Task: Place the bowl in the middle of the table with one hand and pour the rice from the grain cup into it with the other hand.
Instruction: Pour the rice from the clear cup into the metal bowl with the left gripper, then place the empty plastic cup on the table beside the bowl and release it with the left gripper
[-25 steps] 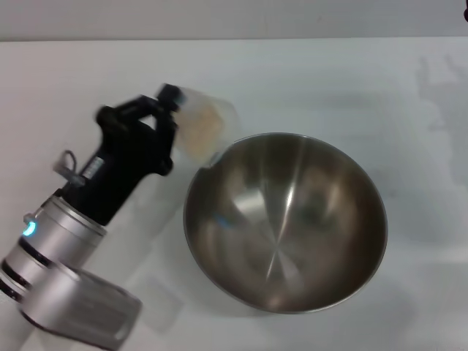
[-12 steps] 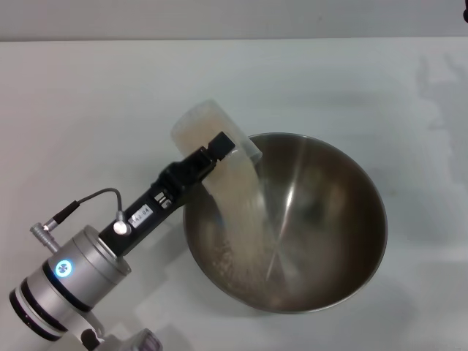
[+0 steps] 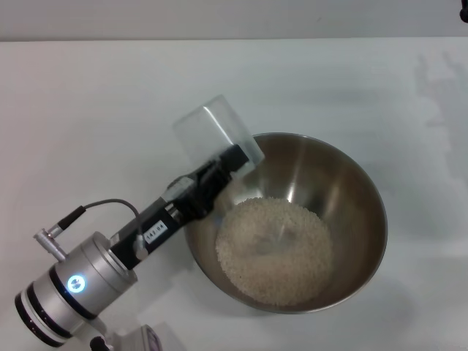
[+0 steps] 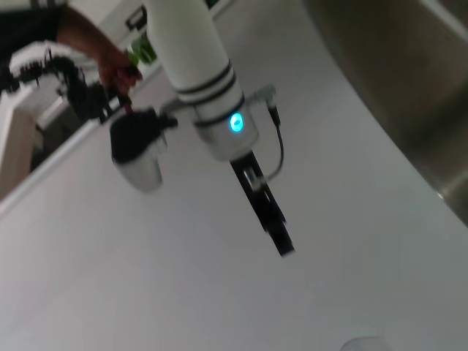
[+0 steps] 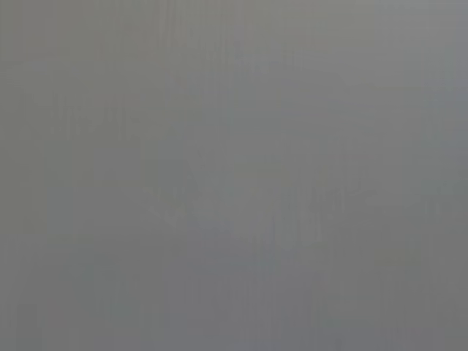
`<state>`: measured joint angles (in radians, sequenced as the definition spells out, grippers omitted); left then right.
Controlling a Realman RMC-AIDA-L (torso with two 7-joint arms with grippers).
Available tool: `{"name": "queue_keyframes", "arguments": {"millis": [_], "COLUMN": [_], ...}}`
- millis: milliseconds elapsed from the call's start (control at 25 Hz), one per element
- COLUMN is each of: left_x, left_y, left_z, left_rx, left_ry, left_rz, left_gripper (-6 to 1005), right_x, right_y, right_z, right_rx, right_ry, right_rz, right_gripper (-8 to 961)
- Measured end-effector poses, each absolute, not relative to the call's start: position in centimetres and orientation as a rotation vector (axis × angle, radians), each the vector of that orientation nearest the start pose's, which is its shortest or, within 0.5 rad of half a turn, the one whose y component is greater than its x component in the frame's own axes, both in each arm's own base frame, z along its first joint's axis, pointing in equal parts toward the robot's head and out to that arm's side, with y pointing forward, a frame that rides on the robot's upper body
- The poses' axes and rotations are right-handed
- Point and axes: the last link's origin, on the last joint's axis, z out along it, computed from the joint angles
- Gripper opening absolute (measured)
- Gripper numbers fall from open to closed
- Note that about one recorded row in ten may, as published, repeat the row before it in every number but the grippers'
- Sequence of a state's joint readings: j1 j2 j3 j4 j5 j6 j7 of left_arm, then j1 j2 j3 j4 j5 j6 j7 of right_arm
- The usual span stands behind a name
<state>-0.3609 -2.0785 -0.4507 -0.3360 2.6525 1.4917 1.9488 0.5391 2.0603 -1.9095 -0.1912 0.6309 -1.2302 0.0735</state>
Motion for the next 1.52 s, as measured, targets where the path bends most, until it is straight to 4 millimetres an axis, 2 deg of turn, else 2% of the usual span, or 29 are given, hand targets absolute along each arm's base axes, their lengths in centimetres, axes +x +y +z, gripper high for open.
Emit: {"name": "queue_keyframes", "arguments": {"millis": [120,520,840,920,1000,1080,1160,1200,1320,1360,1440,1520], "left_x": [-22.6,-22.3,-21.6,-21.4,-21.4,-22.0,-22.7,-23.6,-25.4,-25.4,-27.0,-27.4], "left_y": [23.6,23.4,23.2,23.6,23.6,24.4,25.1,25.8,27.1,27.1,27.9,28.1], "left_z": [-9.5,-9.6,-9.3,-8.1,-8.1,-6.9,-6.3,-5.9,-5.7,-5.7,-5.8,-5.8], "left_rx": [-0.980,-0.966,-1.101,-1.327,-1.327,-1.470,-1.548,-1.603,-1.679,-1.679,-1.719,-1.726], "left_ry": [1.745,1.747,1.600,1.274,1.274,0.986,0.787,0.604,0.267,0.267,0.019,-0.047], "left_rz": [0.154,0.139,0.020,-0.187,-0.187,-0.331,-0.412,-0.463,-0.531,-0.531,-0.577,-0.587], "left_gripper": [70,85,97,100,103,106,109,111,115,117,120,123], "right_x": [29.0,29.0,28.9,28.8,28.8,28.7,28.6,28.6,28.6,28.6,28.5,28.5], "right_y": [37.8,38.0,38.0,38.0,38.0,38.0,38.0,38.0,38.0,38.0,37.8,37.8], "right_z": [3.2,3.3,3.3,3.2,3.2,3.1,3.0,3.0,3.0,2.9,2.7,2.7], "right_rx": [-1.443,-1.444,-1.445,-1.446,-1.446,-1.446,-1.445,-1.445,-1.444,-1.444,-1.443,-1.442], "right_ry": [0.345,0.343,0.341,0.342,0.343,0.345,0.348,0.349,0.352,0.353,0.357,0.358], "right_rz": [0.790,0.787,0.790,0.791,0.793,0.796,0.802,0.806,0.809,0.810,0.816,0.817], "right_gripper": [450,450,450,450,450,450,450,450,450,450,450,450]}}
